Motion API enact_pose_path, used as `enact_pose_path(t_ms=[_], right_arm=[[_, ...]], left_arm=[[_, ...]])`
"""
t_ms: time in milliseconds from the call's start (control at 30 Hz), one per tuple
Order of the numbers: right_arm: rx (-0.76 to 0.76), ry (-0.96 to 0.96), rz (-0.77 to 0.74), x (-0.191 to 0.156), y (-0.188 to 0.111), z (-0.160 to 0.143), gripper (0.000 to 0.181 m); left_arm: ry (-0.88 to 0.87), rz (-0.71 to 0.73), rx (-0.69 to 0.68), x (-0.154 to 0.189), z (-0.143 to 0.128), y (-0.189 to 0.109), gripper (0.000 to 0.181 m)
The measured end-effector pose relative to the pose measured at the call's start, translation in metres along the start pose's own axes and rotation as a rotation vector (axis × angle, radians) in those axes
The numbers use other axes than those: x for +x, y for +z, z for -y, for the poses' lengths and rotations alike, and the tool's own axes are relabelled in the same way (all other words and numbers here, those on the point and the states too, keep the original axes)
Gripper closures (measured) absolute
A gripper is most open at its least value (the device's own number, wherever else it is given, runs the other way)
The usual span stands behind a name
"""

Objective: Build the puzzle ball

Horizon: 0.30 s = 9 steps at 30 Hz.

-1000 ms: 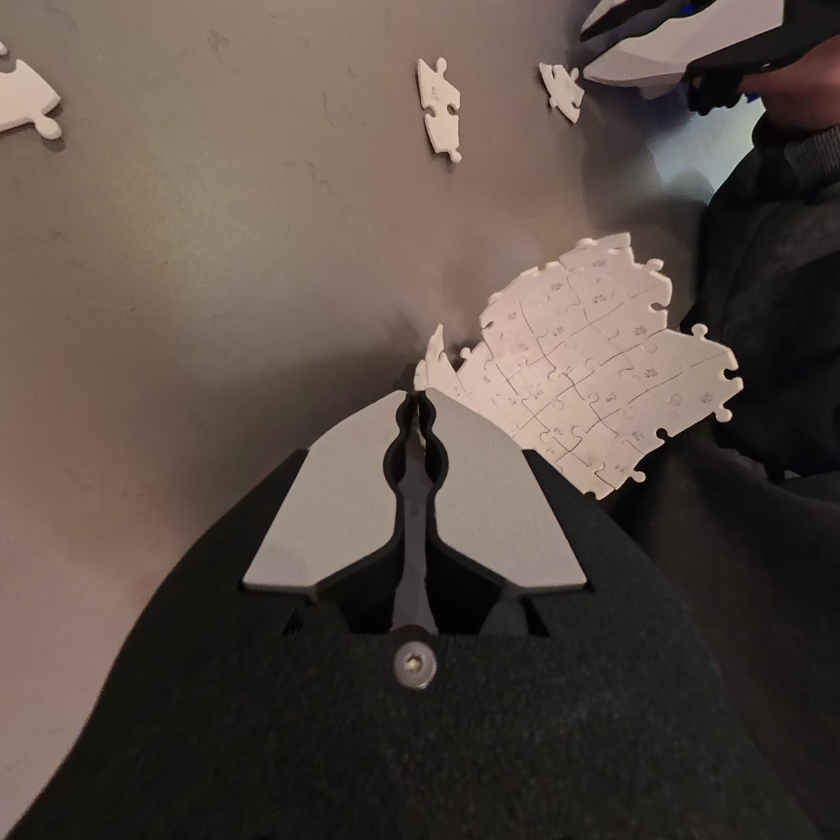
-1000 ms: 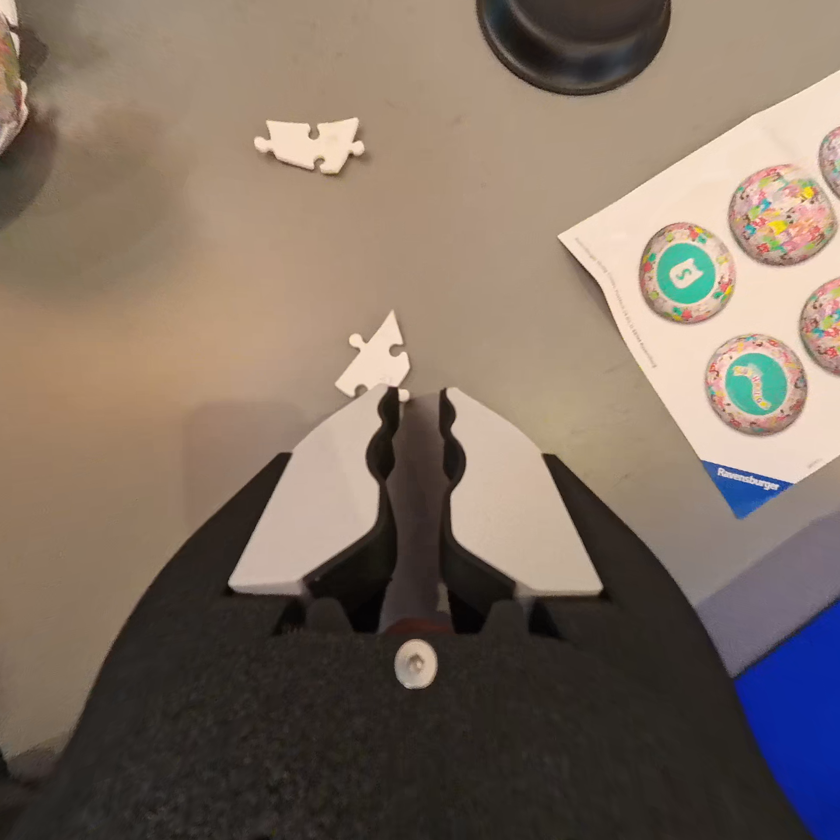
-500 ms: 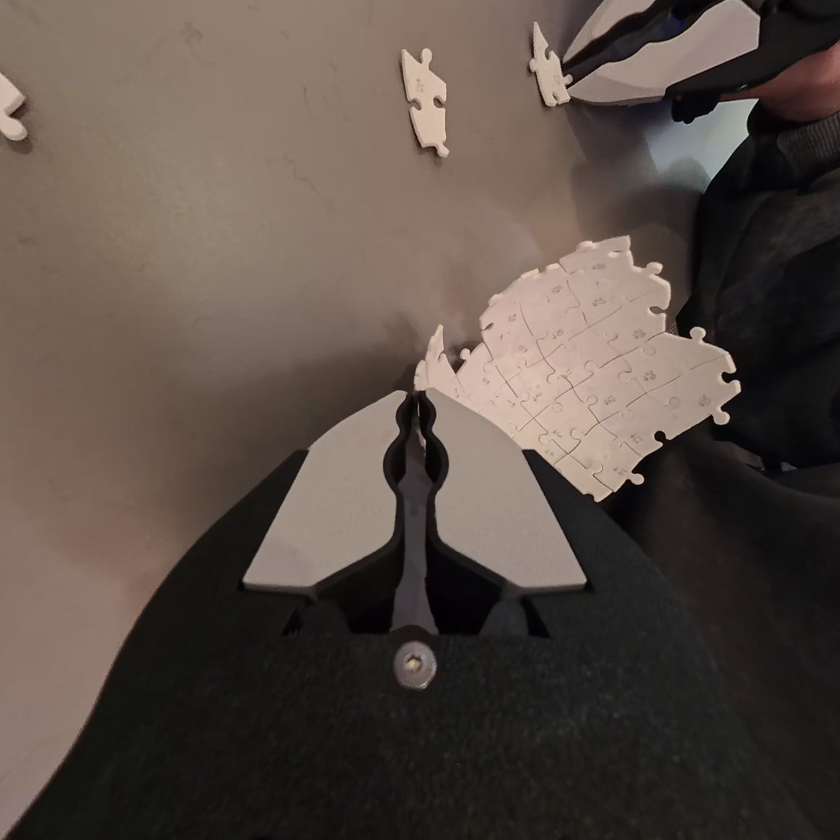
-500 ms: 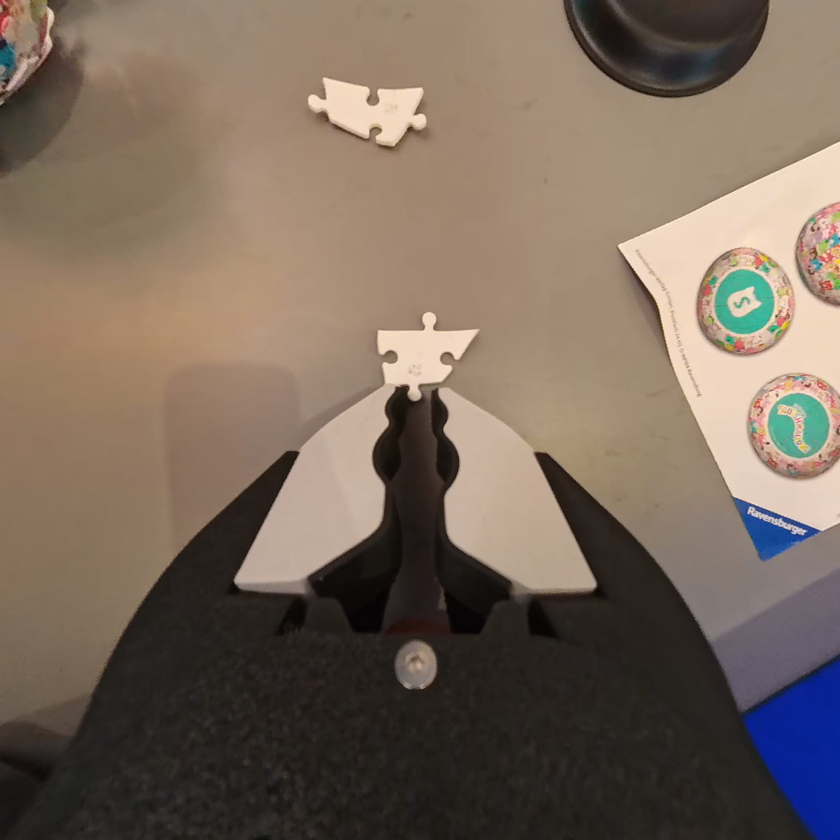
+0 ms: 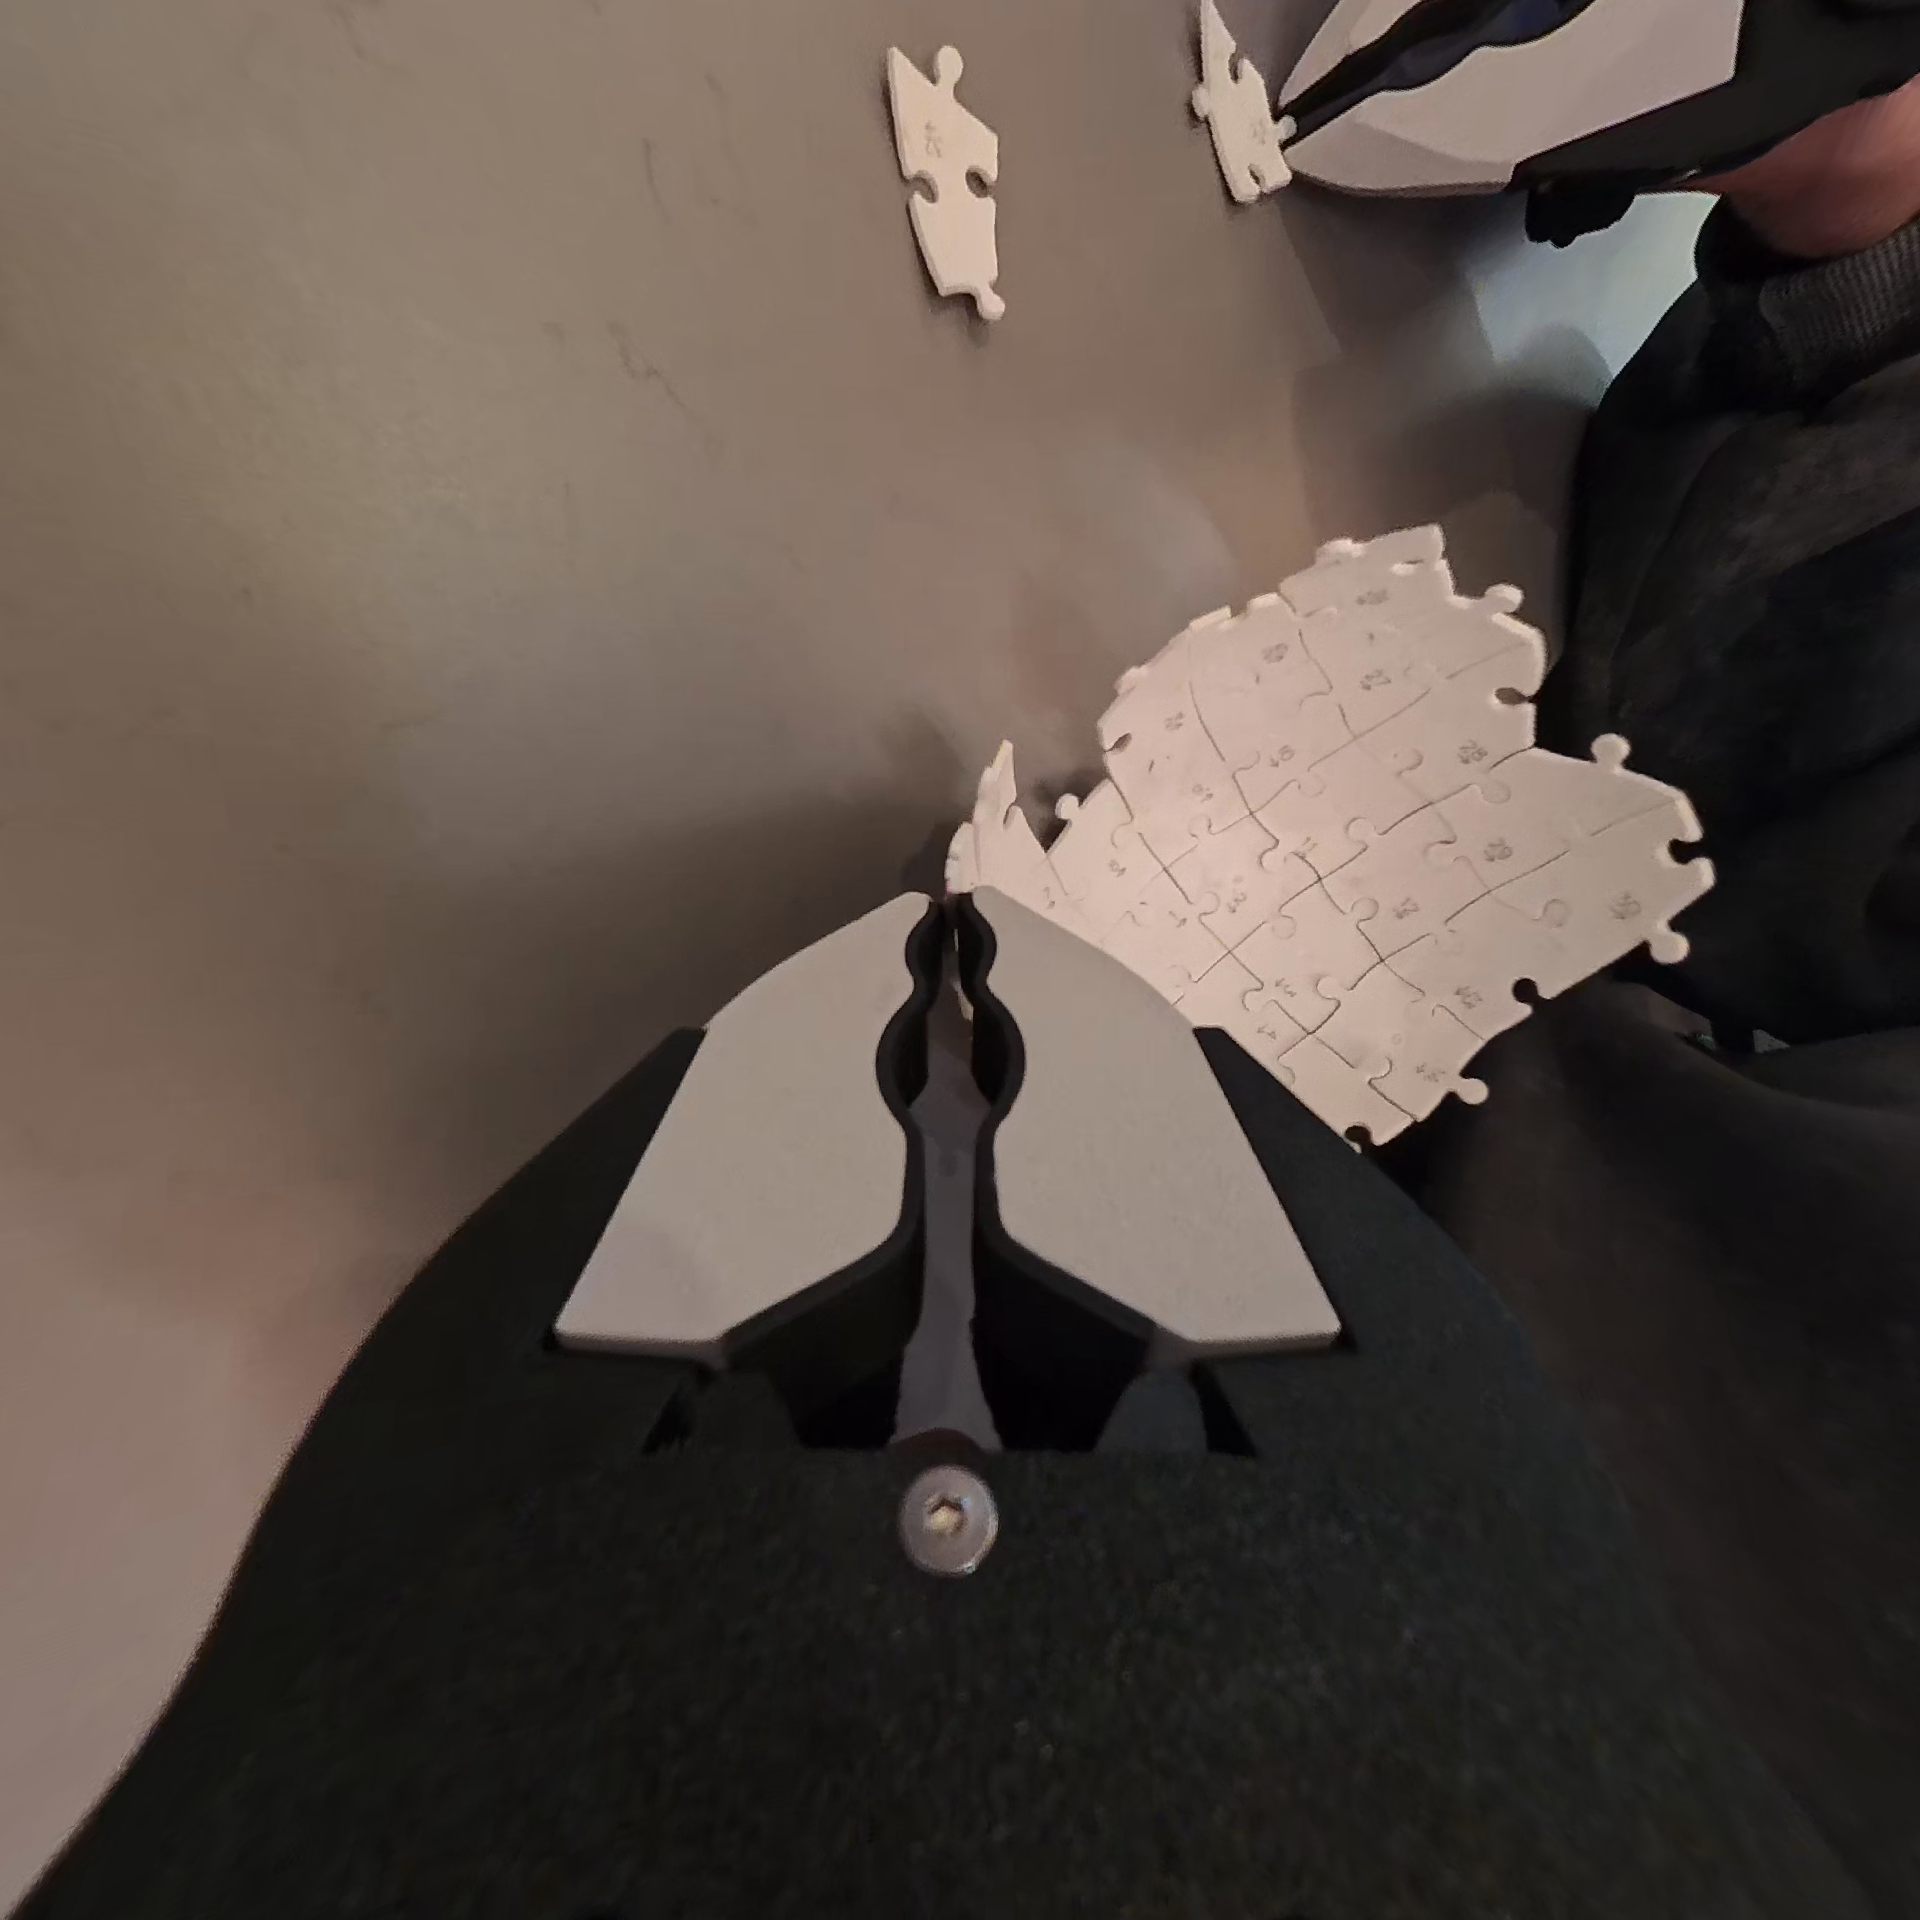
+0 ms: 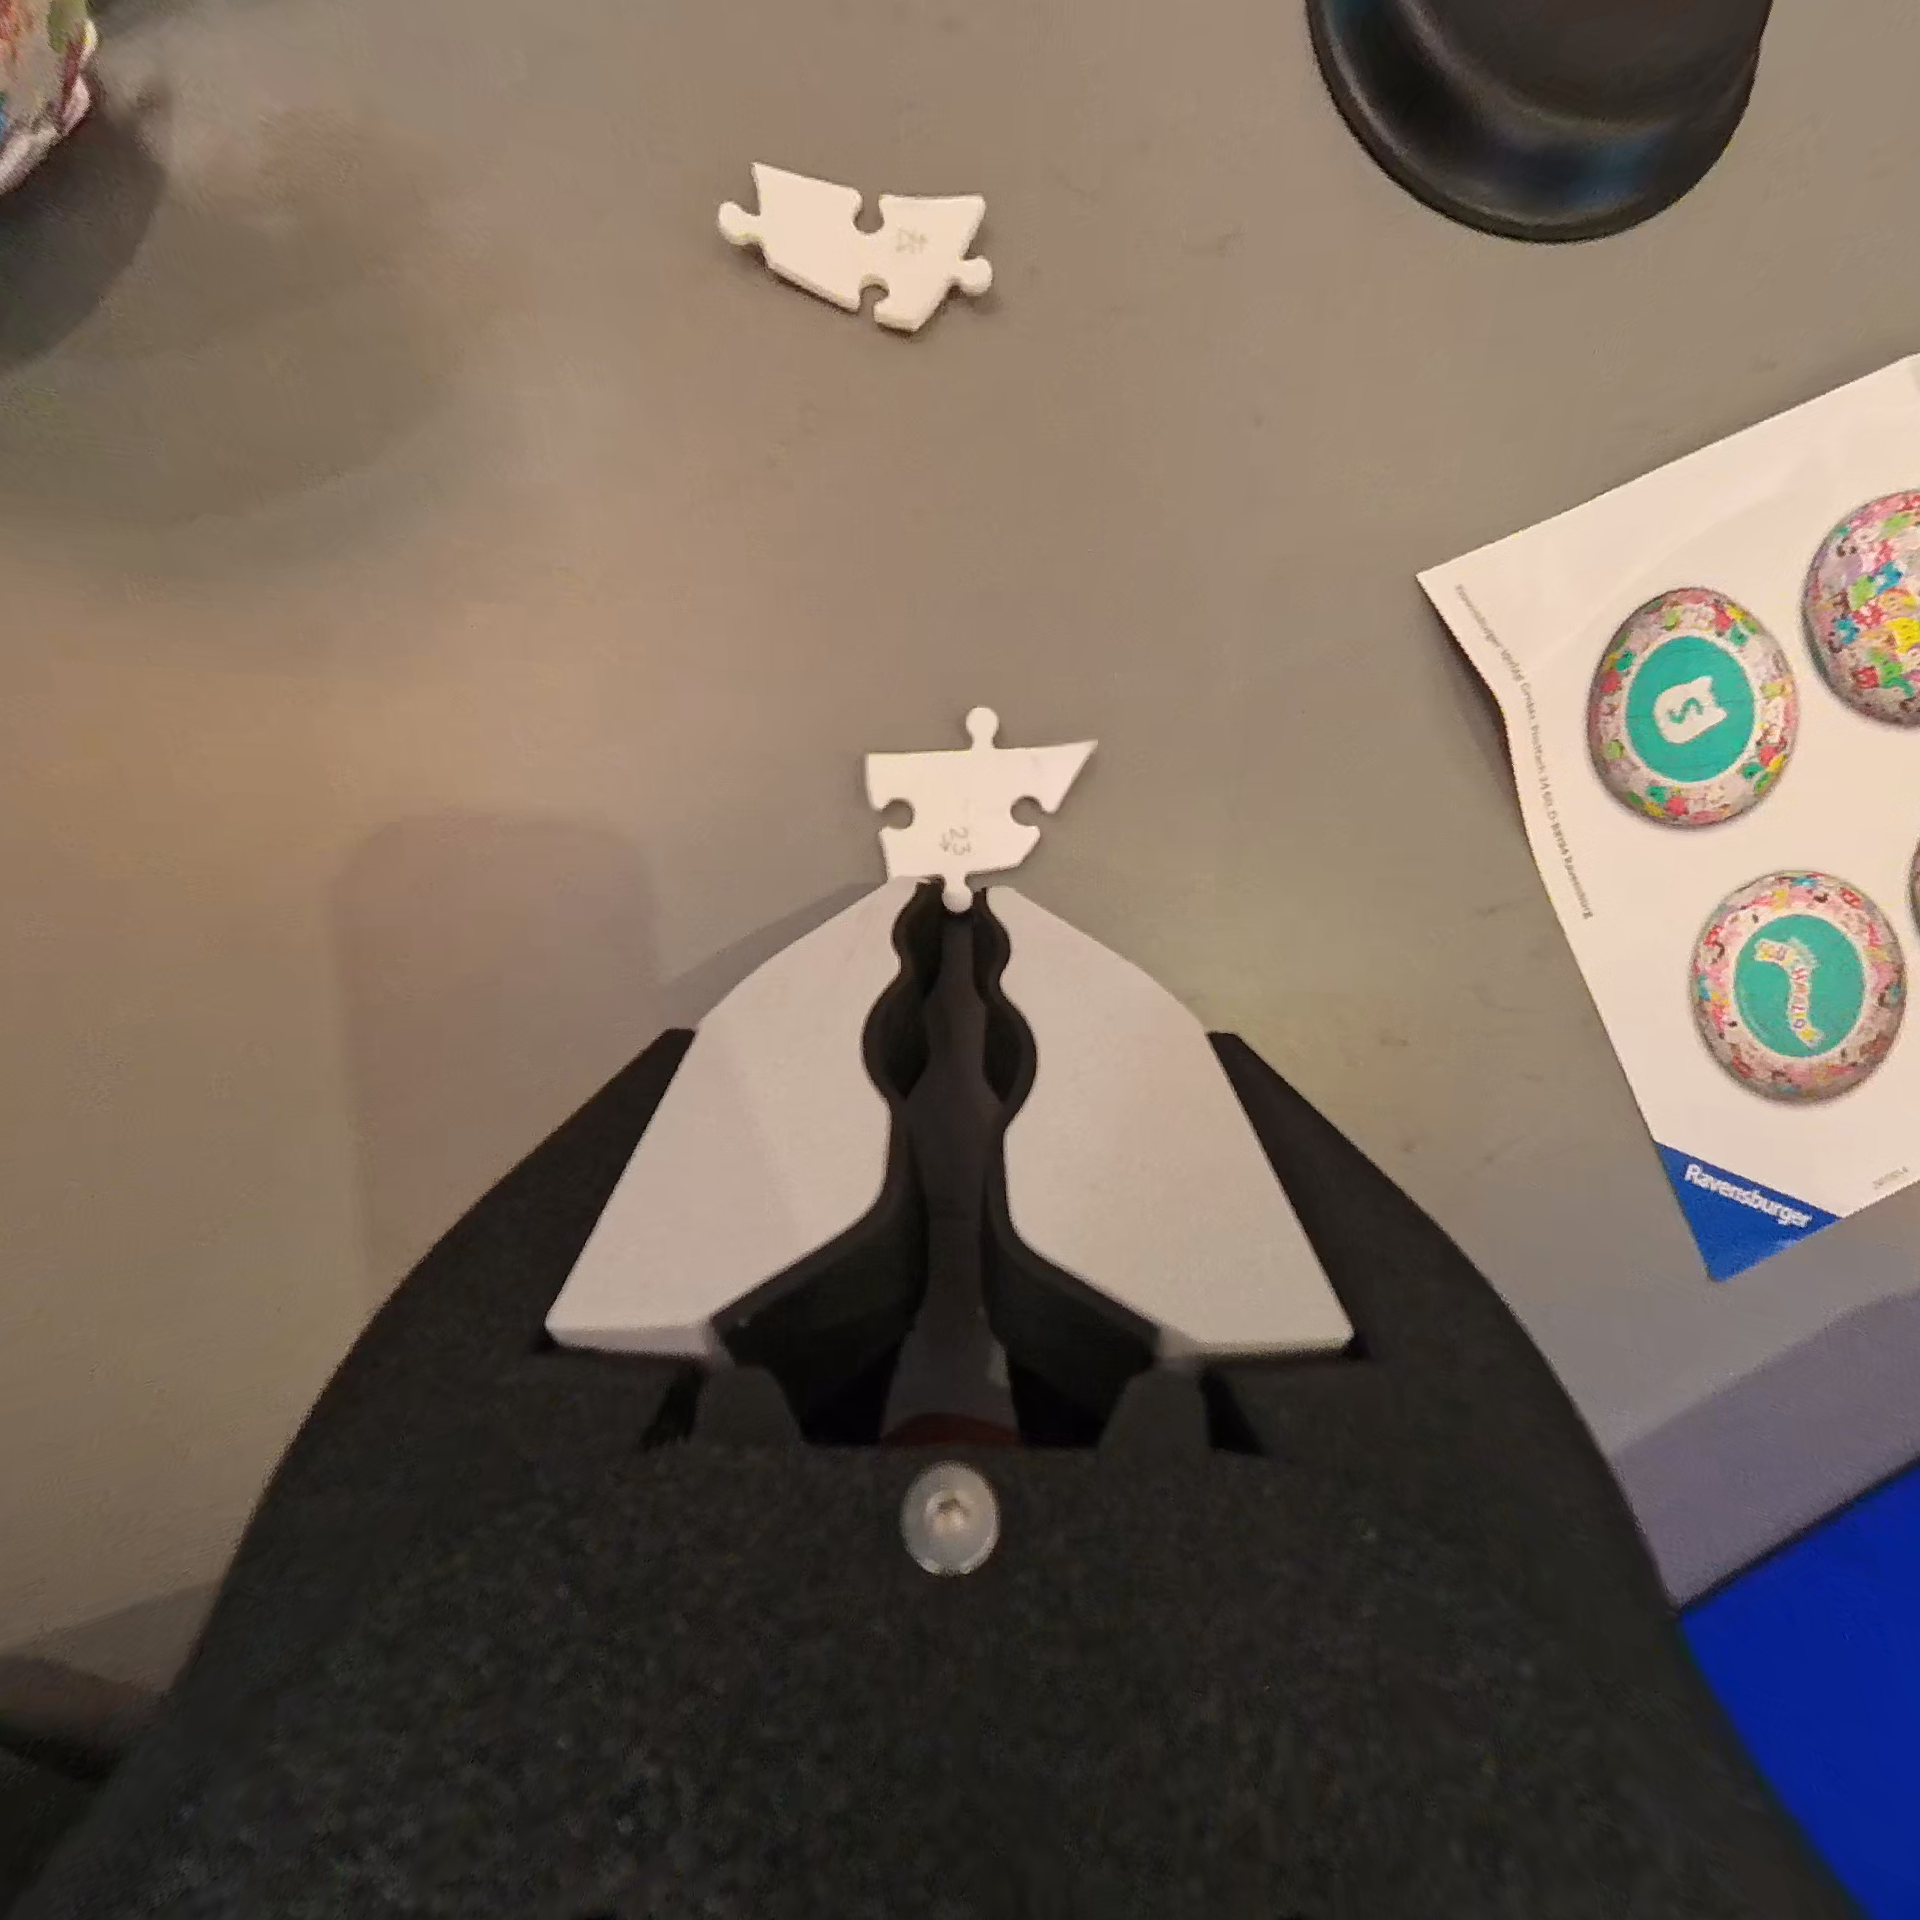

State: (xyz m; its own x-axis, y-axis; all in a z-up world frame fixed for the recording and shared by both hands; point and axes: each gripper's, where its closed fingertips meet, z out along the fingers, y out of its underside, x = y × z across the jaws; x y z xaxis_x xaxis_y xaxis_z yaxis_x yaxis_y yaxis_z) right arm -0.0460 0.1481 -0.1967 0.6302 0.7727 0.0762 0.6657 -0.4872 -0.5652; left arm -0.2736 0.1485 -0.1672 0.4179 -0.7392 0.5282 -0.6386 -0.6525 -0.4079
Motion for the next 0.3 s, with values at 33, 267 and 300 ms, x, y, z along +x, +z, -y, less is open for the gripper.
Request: enact_pose_path(t_ms=[33,267,300], right_arm=[[-0.002,-0.009,-0.008,0.0,0.0,0.001,0.176],[0.144,-0.185,-0.027,-0.029,-0.036,0.079,0.176],[0.154,-0.247,-0.015,-0.04,-0.042,0.099,0.176]], left_arm=[[-0.007,-0.007,-0.008,0.0,-0.001,0.001,0.18],[-0.099,-0.028,-0.088,-0.002,-0.004,0.001,0.18],[-0.117,-0.033,-0.1,-0.003,-0.004,0.002,0.18]])
